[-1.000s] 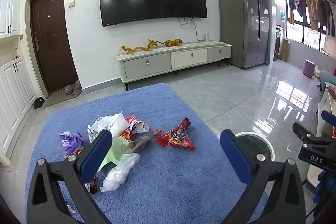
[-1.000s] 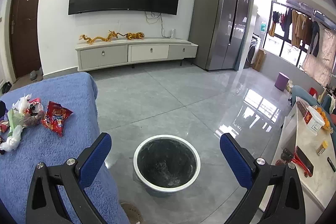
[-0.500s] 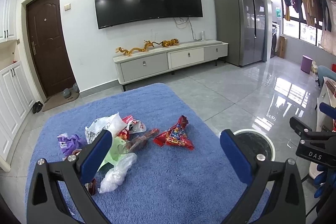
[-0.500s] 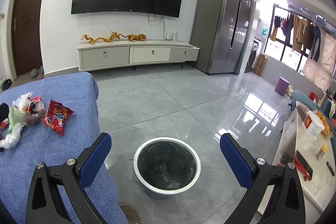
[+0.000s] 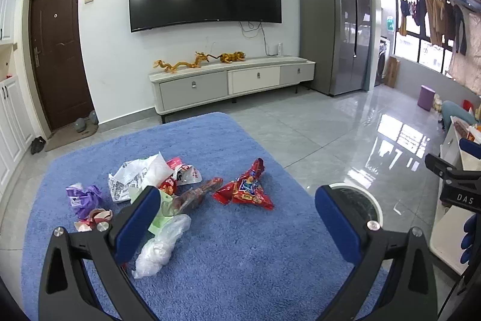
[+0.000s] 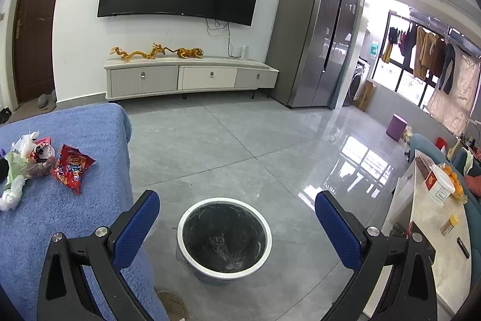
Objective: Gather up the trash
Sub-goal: 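Move both tools from the trash bin toward the wrappers on the blue table, then grasp the purple wrapper with the left tool while the right tool grasps the red chip bag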
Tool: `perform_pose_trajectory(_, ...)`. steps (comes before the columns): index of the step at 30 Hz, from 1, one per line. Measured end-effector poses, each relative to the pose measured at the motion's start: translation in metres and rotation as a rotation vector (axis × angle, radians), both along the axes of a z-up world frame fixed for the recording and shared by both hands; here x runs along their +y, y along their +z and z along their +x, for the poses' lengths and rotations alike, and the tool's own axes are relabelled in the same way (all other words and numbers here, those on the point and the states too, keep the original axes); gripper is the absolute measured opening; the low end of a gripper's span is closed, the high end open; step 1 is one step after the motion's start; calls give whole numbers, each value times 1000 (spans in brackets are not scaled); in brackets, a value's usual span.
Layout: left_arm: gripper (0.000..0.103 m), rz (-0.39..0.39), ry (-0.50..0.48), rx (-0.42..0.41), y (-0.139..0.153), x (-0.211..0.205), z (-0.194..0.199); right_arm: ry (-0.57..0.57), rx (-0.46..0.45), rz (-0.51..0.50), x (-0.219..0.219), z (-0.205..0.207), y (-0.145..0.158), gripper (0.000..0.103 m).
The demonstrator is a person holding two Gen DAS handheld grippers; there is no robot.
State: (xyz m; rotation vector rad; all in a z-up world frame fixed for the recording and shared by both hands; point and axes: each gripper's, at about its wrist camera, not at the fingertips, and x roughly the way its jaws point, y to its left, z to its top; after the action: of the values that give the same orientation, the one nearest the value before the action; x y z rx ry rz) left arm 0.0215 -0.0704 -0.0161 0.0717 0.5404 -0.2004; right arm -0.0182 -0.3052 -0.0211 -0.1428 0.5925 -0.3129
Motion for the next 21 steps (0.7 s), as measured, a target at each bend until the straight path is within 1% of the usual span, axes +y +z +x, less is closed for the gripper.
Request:
perform_pose_trajectory(2, 103, -14, -1, 2, -1, 6, 0, 10, 9, -4, 4, 0, 1, 103)
perform_pose_trajectory(4, 103, -28, 3, 5, -2, 16, -1, 36, 22, 15, 11, 2, 1, 103)
perform_pose_trajectory(8, 103, -44, 58, 3, -6, 54, -5, 96, 40, 52, 26, 5, 3, 103)
perform_pose_trajectory(10, 103, -50, 112, 7, -12, 83, -10, 124, 48, 61, 36, 9, 3, 103)
perform_pose_trajectory(12, 103, -49, 161, 16, -18, 108, -15, 161, 44, 92, 46, 14, 4, 103)
perform_pose_trajectory(15, 103, -50, 253, 59, -37, 155, -26, 242, 46, 185, 66, 26, 2, 103)
perform_pose_trajectory(18, 103, -68, 323, 109, -55, 190, -38, 315, 95, 235, 87, 43, -8, 103)
perform_pose_trajectory(21, 103, -69, 378, 146, -70, 211, -47, 387, 163, 281, 113, 66, -24, 103)
